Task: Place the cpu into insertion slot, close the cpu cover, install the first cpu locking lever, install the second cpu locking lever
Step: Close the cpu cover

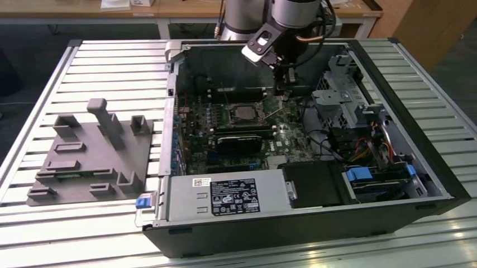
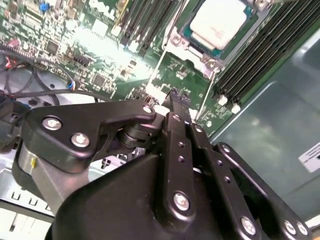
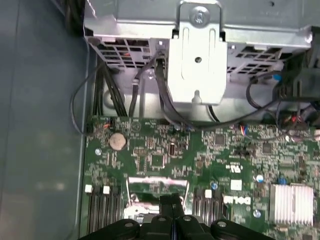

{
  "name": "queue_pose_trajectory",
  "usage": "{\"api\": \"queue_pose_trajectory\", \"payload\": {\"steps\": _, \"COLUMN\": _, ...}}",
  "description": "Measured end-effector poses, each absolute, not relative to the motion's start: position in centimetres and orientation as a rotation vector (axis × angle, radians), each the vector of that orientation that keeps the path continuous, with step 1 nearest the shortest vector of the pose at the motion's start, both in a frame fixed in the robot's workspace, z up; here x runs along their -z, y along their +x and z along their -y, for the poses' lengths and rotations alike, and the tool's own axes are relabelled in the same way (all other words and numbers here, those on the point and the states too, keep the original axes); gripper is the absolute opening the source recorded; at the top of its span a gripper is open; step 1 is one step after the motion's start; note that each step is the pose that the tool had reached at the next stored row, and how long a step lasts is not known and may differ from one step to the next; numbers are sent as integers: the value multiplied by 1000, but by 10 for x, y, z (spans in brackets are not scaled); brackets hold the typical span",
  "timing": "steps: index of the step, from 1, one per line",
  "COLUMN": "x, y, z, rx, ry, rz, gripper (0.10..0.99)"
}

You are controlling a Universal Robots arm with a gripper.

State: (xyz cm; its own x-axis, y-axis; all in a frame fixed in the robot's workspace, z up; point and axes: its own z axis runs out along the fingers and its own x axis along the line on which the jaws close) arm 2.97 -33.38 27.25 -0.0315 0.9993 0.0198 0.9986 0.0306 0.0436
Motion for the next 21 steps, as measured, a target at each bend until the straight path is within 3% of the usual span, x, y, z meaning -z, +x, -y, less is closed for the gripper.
{"api": "queue_pose_trajectory", "payload": {"steps": 21, "x": -259, "y": 52, "z": 323, "rx": -55, "ry": 2151, "rz": -2269, "gripper": 106}}
